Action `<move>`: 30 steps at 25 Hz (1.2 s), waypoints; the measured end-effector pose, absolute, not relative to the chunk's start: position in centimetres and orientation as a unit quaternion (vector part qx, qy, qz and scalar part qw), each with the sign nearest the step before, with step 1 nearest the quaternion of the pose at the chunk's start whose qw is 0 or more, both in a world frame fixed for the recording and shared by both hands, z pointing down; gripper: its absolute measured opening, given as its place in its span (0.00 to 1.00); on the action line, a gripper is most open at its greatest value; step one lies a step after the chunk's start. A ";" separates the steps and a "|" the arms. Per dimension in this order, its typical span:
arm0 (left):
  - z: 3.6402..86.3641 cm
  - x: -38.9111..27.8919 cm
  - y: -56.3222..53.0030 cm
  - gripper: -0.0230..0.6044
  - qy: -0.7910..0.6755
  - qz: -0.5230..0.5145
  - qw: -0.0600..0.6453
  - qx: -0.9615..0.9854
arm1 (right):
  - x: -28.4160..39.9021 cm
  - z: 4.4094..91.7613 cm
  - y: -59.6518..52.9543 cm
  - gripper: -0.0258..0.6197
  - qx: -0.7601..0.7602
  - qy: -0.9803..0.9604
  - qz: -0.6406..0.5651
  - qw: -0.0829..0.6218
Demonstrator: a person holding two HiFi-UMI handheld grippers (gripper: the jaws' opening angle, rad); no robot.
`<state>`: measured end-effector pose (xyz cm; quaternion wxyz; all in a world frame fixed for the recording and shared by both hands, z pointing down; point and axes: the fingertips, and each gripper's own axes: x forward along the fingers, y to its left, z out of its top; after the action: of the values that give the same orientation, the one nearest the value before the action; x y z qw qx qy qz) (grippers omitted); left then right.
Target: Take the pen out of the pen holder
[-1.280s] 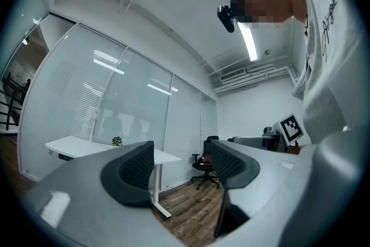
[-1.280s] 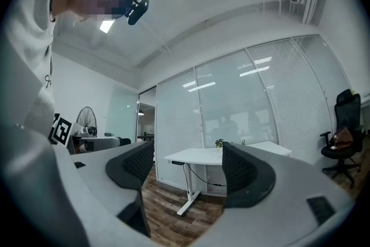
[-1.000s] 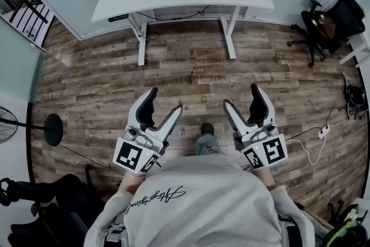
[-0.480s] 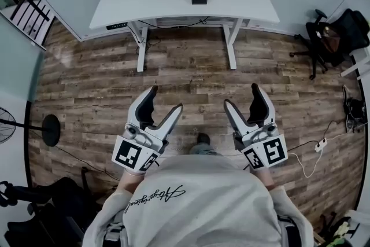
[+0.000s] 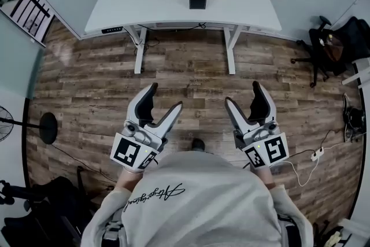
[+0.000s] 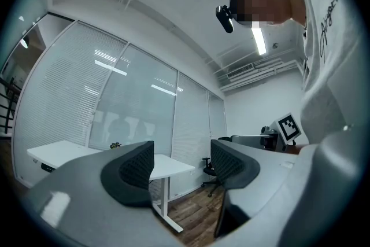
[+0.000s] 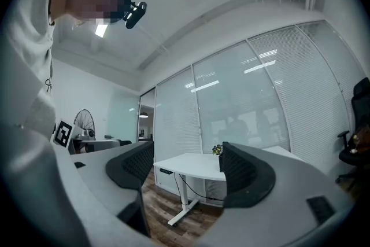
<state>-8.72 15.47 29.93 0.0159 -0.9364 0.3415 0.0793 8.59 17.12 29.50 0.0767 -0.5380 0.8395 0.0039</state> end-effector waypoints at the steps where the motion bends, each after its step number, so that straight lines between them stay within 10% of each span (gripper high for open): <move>1: 29.9 -8.4 15.1 0.51 0.342 0.080 0.017 -0.936 | 8.9 29.5 16.7 0.59 -0.535 0.842 0.004 0.078; 30: 30.6 -4.7 12.4 0.51 0.356 0.078 0.019 -0.931 | 11.7 30.3 13.4 0.57 -0.506 0.858 0.001 0.083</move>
<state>-4.66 12.38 30.60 0.0186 -0.9312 0.3556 0.0781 11.69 13.44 30.34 0.0833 -0.5065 0.8582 0.0009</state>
